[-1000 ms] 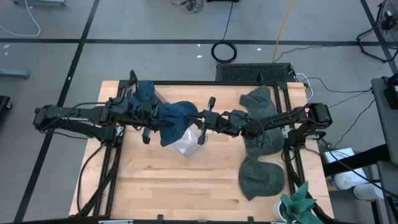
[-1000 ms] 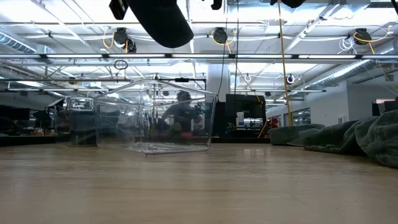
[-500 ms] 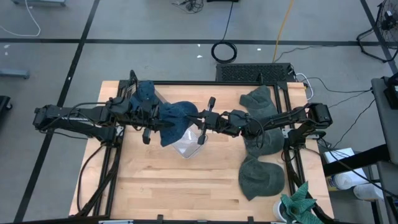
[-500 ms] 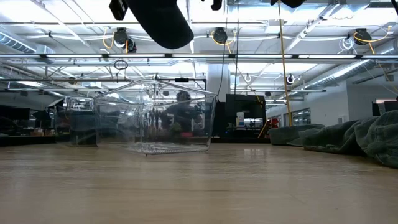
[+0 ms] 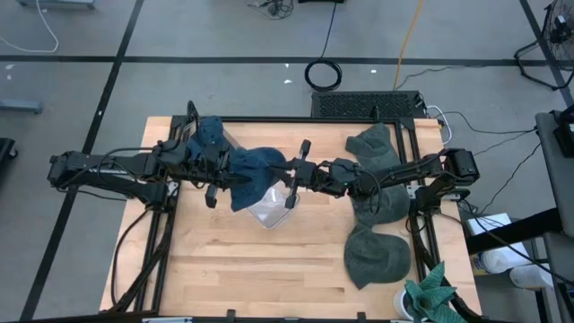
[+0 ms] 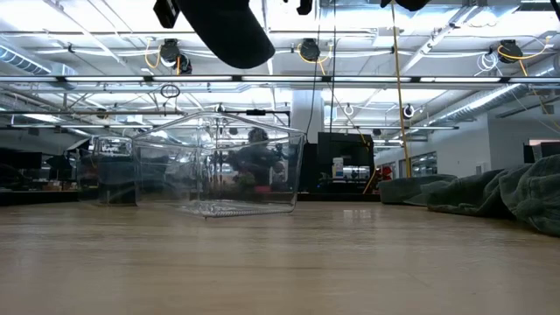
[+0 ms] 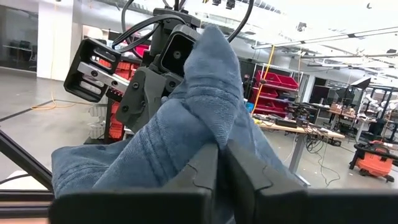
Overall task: Pick & Place hat
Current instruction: Put the blue cap into the top transparent bin
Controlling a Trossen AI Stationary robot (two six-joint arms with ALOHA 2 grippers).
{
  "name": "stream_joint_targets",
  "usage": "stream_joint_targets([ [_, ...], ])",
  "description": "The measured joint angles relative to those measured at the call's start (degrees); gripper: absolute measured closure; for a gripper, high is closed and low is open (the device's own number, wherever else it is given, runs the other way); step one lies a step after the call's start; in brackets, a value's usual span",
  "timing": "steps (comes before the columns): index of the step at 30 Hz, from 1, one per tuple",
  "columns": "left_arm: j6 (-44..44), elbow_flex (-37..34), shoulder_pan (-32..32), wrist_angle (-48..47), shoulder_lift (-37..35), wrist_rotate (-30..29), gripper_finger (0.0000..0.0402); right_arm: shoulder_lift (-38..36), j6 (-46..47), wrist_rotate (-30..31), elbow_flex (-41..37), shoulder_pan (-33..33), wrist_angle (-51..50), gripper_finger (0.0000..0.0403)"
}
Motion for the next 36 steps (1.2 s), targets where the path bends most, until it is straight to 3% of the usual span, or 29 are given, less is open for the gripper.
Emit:
stream_joint_targets([
  [14,0.0,0.0,0.0,-0.9,0.0,0.0,0.0392,0.0,4.2,-0.1,0.0,0.0,-1.3,0.0166],
  [20,-0.3,0.4,0.2,-2.6,0.0,0.0,0.0396,-0.4,6.4,-0.2,0.0,0.0,-2.5,0.0111],
  [23,-0.5,5.1,1.5,-11.5,0.0,-0.1,0.0393,-0.7,7.8,-0.2,0.0,0.0,-4.3,0.0103],
  [28,3.0,18.8,6.1,-33.6,2.2,-1.3,0.0396,-1.2,8.1,-0.2,0.0,0.0,-5.7,0.0102],
  [36,16.7,43.5,14.8,-69.3,13.5,-9.1,0.0395,-1.2,8.1,-0.2,0.0,0.0,-6.0,0.0118],
])
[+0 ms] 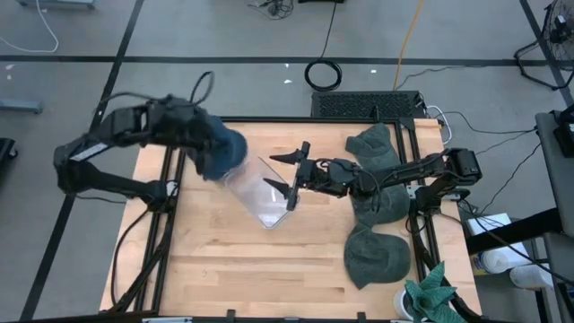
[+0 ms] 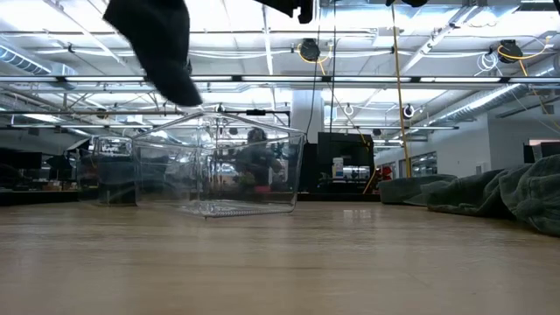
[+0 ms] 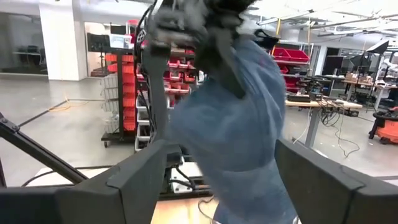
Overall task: Pick & Place hat
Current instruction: Put the blue cap into the top transparent bin
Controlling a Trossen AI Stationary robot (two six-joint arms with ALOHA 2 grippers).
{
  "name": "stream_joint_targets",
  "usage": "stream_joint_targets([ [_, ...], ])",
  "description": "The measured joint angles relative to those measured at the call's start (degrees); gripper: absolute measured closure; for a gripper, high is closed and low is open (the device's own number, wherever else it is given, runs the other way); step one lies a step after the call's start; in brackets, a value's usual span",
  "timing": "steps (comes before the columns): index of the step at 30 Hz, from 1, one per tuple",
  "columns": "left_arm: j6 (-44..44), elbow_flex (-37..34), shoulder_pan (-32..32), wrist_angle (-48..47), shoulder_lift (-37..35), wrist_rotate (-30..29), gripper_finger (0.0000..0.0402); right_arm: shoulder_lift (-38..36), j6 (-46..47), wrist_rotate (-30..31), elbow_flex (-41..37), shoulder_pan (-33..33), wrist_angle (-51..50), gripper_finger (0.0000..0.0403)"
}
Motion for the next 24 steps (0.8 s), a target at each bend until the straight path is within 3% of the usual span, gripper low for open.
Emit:
stream_joint_targets([
  [7,19.6,5.5,4.0,-15.9,8.8,-8.0,0.0396,0.0,0.0,0.0,0.0,0.0,-1.6,0.0122],
  [13,40.3,5.5,4.2,-23.5,13.6,-9.5,0.0397,0.0,0.8,0.0,0.0,0.0,-3.2,0.0122],
  [18,46.4,5.5,4.2,-23.3,14.9,-9.6,0.0391,0.0,0.8,0.0,0.0,0.0,-4.7,0.0122],
  [24,44.3,5.5,4.2,-23.8,15.0,-9.1,0.0394,0.0,0.8,0.0,0.0,0.0,-5.0,0.0122],
])
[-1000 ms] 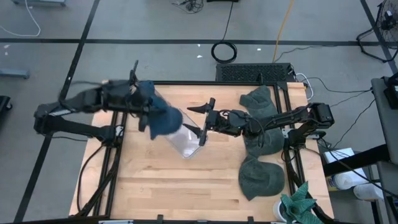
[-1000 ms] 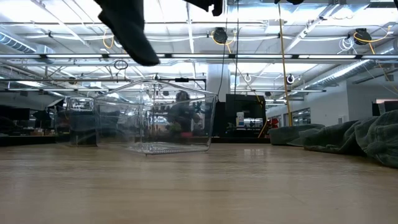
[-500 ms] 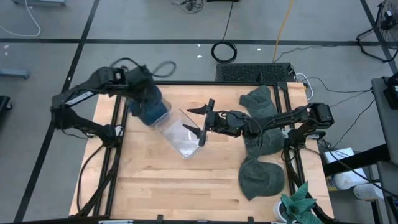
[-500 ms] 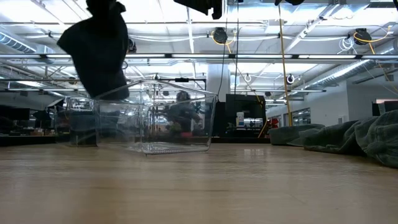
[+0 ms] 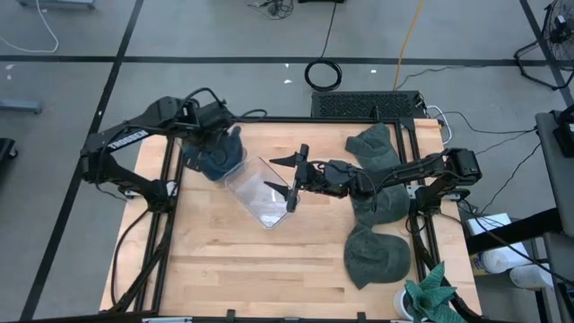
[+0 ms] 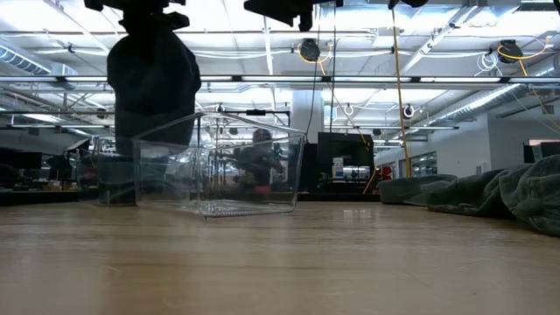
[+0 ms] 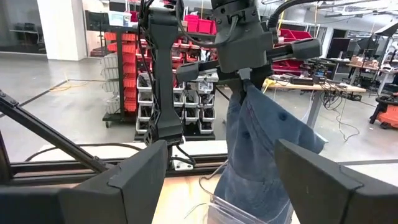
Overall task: Pick & Place hat
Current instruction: Put the blue cap into the top transparent bin
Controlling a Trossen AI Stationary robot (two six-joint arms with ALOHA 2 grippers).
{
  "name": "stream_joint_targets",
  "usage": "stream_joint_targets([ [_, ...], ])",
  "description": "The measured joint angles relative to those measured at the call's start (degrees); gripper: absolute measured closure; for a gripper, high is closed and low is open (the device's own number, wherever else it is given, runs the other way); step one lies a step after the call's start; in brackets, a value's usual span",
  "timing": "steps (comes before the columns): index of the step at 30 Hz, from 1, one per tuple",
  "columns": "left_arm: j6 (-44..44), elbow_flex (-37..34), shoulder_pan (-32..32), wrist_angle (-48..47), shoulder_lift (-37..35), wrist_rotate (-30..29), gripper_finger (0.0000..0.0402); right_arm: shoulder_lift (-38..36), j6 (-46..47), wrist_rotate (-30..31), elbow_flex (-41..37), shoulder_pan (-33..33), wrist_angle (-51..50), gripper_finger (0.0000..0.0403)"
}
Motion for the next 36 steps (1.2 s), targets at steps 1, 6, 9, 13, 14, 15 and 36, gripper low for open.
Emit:
stream_joint_targets([
  [1,-0.8,0.0,0.0,-0.4,0.0,0.0,0.0393,0.0,0.0,0.0,0.0,0.0,0.1,0.0122],
  [6,-6.0,0.0,0.0,-1.4,0.0,0.0,0.0397,0.0,0.0,0.0,0.0,0.0,0.1,0.0122],
  [9,-7.1,-1.0,0.0,-0.4,-0.1,0.0,0.0394,0.0,0.0,0.0,0.0,0.0,0.0,0.0122],
  [13,-8.1,-4.3,1.2,1.8,-0.1,0.0,0.0397,0.0,0.0,0.0,0.0,0.0,0.1,0.0122],
  [14,-8.7,-5.2,1.8,2.3,-0.1,0.0,0.0396,0.0,0.0,0.0,0.0,0.0,0.0,0.0122],
  [15,-8.8,-6.2,2.4,2.5,-0.1,0.0,0.0395,0.0,0.0,0.0,0.0,0.0,0.0,0.0122],
  [36,-12.6,-21.3,14.4,11.4,-0.1,-9.8,0.0391,0.0,0.0,0.0,0.0,0.0,-1.3,0.0122],
])
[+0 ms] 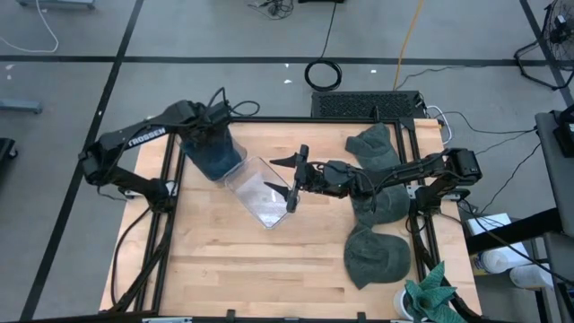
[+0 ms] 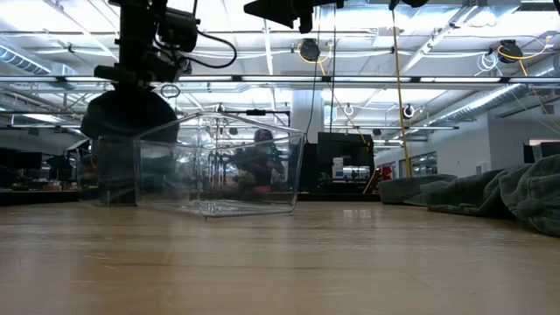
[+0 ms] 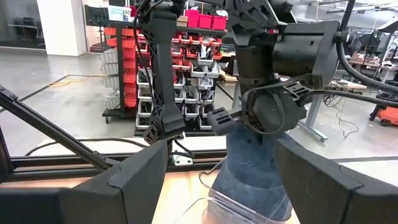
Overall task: Pick & Place hat
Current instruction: Put the blue cap into the top transparent bin
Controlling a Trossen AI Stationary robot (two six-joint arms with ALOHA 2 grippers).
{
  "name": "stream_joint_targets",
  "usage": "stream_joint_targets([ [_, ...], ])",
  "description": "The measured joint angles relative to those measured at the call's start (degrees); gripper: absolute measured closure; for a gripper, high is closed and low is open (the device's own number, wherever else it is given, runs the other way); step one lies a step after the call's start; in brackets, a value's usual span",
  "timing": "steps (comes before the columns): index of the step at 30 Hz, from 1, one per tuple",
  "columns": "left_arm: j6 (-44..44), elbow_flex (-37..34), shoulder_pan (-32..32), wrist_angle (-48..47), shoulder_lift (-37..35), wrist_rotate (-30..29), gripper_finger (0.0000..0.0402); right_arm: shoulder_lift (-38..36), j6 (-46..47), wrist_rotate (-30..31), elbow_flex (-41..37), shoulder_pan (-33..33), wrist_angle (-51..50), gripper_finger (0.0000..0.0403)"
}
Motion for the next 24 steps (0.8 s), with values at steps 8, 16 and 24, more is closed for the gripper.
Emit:
stream_joint_targets([
  [8,-11.5,-0.3,3.6,0.2,0.0,-3.2,0.0343,0.0,0.0,0.0,0.0,0.0,-0.6,0.0122],
  [16,-15.5,-0.2,5.6,0.2,0.0,-6.9,0.0204,0.0,0.0,0.0,0.0,0.0,-0.6,0.0122],
  [24,-14.4,-0.2,6.8,0.0,0.0,-15.6,0.0088,0.0,0.0,0.0,0.0,0.0,-0.7,0.0122],
])
